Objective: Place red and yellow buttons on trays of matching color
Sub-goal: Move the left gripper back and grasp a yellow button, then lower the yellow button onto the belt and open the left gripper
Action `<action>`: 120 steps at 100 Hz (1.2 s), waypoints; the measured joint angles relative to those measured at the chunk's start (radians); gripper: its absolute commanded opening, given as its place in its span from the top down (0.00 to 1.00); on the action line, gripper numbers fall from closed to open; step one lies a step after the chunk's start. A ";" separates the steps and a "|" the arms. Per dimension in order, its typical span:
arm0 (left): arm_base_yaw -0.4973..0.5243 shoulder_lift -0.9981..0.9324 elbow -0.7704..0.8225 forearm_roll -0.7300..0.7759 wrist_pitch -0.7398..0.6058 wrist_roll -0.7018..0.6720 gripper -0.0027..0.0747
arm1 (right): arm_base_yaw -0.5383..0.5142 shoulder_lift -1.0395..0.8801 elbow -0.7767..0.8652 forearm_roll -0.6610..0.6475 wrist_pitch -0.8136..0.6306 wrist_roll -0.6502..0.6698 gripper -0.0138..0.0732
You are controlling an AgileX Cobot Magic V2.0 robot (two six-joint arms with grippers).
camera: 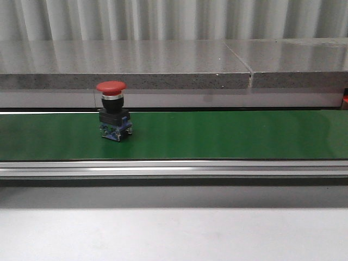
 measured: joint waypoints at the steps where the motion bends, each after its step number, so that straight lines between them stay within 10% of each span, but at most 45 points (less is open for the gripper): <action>1: -0.002 0.002 0.000 0.000 0.000 0.000 0.99 | 0.000 0.000 0.000 0.000 0.000 0.000 0.92; 47: -0.002 0.112 0.000 0.014 0.035 0.000 0.96 | 0.000 0.000 0.000 0.000 0.000 0.000 0.92; 83: -0.025 0.112 -0.006 0.017 0.098 0.000 0.11 | 0.000 0.000 0.000 0.000 0.000 0.000 0.92; 120: -0.083 0.064 -0.006 0.017 0.098 0.000 0.10 | 0.000 0.000 0.000 0.000 0.000 0.000 0.92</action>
